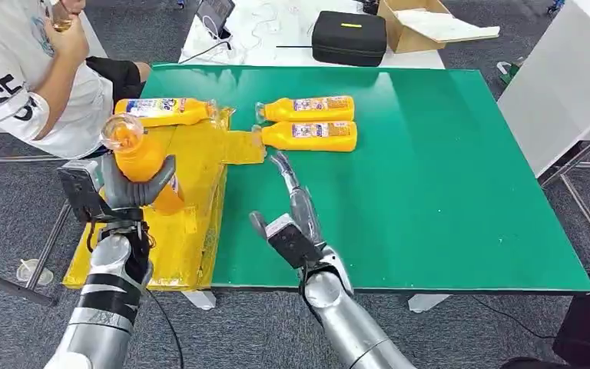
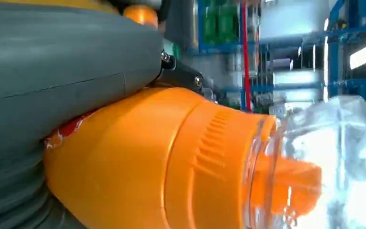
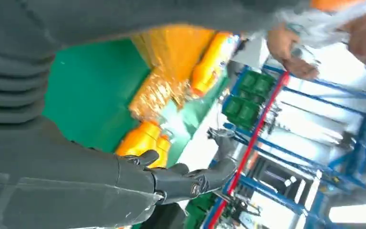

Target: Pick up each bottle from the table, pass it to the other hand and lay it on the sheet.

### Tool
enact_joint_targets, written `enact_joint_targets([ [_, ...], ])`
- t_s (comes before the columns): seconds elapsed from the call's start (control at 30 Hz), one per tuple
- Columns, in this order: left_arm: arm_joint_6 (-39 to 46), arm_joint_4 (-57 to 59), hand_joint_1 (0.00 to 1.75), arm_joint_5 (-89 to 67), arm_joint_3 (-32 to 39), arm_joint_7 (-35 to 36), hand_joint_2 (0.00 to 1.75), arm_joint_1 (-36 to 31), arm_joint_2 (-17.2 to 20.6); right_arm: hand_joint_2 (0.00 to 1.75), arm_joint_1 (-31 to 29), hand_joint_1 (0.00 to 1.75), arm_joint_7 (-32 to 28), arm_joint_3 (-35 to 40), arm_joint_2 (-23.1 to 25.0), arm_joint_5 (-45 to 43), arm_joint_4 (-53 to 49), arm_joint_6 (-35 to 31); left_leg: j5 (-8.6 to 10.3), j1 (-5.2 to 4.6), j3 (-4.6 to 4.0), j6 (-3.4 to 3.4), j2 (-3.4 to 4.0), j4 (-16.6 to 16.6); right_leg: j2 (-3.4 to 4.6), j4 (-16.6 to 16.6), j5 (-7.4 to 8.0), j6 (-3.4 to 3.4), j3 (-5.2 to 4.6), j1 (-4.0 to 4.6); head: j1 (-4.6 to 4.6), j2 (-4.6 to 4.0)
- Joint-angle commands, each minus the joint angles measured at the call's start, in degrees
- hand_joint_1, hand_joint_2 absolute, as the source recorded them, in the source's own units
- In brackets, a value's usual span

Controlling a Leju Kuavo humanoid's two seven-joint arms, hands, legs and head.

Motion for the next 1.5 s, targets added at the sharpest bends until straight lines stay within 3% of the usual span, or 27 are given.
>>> enact_joint_targets([
  [0.03,23.2,27.2,1.75,-26.2,-7.4,0.4,1.75,-12.3,7.6,0.00,2.3,0.00,-4.4,1.3,-1.6,-5.3,-13.5,-4.2,-0.06,0.00,0.26,0.03,0.02,0.0,-0.06,0.0,-0.08,-0.11,0.24,0.03,0.02,0.00],
  [0.1,25.2,32.3,1.75,-35.2,-11.4,3.2,1.75,-13.8,8.8,0.00,1.8,0.00,-4.3,2.5,-2.0,-6.5,-13.6,-3.8,0.01,-0.02,0.14,0.01,-0.05,-0.1,-0.11,0.0,-0.04,-0.07,0.11,0.00,-0.02,0.00],
  [0.2,21.5,36.8,1.75,-49.1,-20.3,8.4,1.75,-14.6,11.6,0.00,0.8,0.00,-4.3,3.6,-2.5,-7.7,-11.3,-2.1,0.01,0.00,0.19,0.03,0.00,0.0,-0.06,0.0,-0.02,-0.07,0.19,0.02,0.00,0.00],
  [0.37,21.4,36.8,1.75,-49.4,-20.3,8.5,1.75,-14.5,11.8,0.00,0.6,0.00,-4.4,3.8,-2.5,-7.7,-10.7,-1.9,-0.13,0.02,0.44,0.06,0.46,0.0,0.24,-0.1,-0.05,-0.13,0.36,0.06,0.02,0.00],
  [0.4,21.2,36.7,1.75,-49.4,-20.3,8.5,1.75,-14.6,11.7,0.00,0.6,0.00,-4.5,3.7,-2.5,-7.8,-10.6,-1.9,-0.04,0.03,0.16,0.02,0.42,0.0,0.23,0.0,0.00,-0.08,0.09,0.05,0.00,0.00],
  [0.5,21.2,36.7,1.75,-49.4,-20.3,8.5,1.75,-14.6,11.7,0.00,0.6,0.00,-4.5,3.7,-2.5,-7.8,-10.6,-1.9,-0.04,0.03,0.15,0.01,0.38,0.0,0.21,0.0,-0.01,-0.09,0.07,0.05,0.00,0.00],
  [0.53,21.2,36.7,1.75,-49.4,-20.3,8.5,1.75,-14.6,11.7,0.00,0.6,0.00,-4.5,3.7,-2.5,-7.8,-10.6,-1.9,-0.19,0.06,0.51,0.04,0.42,0.0,0.19,0.0,-0.15,-0.18,0.43,0.11,0.02,0.02],
  [0.6,21.2,36.7,1.75,-49.4,-20.3,8.5,1.75,-14.6,11.7,0.00,0.6,0.00,-4.5,3.7,-2.5,-7.8,-10.6,-1.9,-0.10,0.04,0.28,0.03,0.38,0.0,0.19,0.0,-0.07,-0.12,0.21,0.08,0.00,0.02],
  [0.7,17.2,37.2,1.75,-53.1,-22.5,9.7,1.75,-14.5,12.3,0.00,0.3,0.00,-4.4,4.0,-2.4,-8.3,-9.3,-0.4,-0.03,0.03,0.10,0.03,0.38,0.0,0.23,0.0,0.01,-0.07,0.02,0.05,0.00,0.00],
  [1.07,3.4,37.6,1.75,-46.5,-15.9,6.6,1.75,-12.8,10.8,0.00,-0.3,0.00,-3.9,4.9,-1.6,-7.3,-6.8,1.8,-0.08,0.03,0.20,0.03,0.42,0.0,0.25,0.0,-0.03,-0.10,0.14,0.06,0.00,0.00],
  [1.1,1.3,37.7,1.75,-46.3,-15.8,6.6,1.75,-12.5,10.8,0.00,-0.4,0.00,-3.6,5.1,-1.6,-6.9,-6.4,2.2,-0.19,0.05,0.52,0.06,0.47,0.0,0.25,-0.1,-0.13,-0.17,0.46,0.11,0.00,0.00],
  [1.2,-2.9,37.8,1.75,-45.1,-14.8,6.2,1.75,-11.9,10.9,0.00,-0.5,0.00,-3.4,5.0,-1.3,-6.9,-5.4,2.9,-0.04,0.00,0.12,0.03,0.41,0.0,0.25,0.0,0.00,-0.07,0.04,0.02,0.00,0.00],
  [1.33,-6.8,37.8,1.75,-42.9,-13.1,5.6,1.75,-11.0,10.4,0.00,-0.7,0.00,-3.4,5.1,-1.0,-6.8,-4.5,3.6,-0.08,0.01,0.30,0.04,0.46,-0.1,0.30,-0.1,-0.01,-0.09,0.22,0.04,0.00,0.00],
  [1.37,-7.3,37.7,1.47,-42.6,-12.9,5.5,1.75,-10.8,10.2,0.00,-0.7,0.00,-3.4,5.2,-1.0,-6.8,-4.3,3.7,-0.07,-0.01,0.29,0.04,0.48,-0.1,0.32,-0.1,0.00,-0.09,0.21,0.02,-0.02,0.02],
  [1.5,-7.2,37.7,1.47,-42.6,-12.9,5.5,1.75,-10.7,10.1,0.00,-0.7,0.00,-3.4,5.2,-1.0,-6.8,-4.3,3.7,-0.07,-0.02,0.51,0.06,0.49,-0.1,0.32,-0.1,0.00,-0.12,0.44,0.02,0.00,0.00],
])
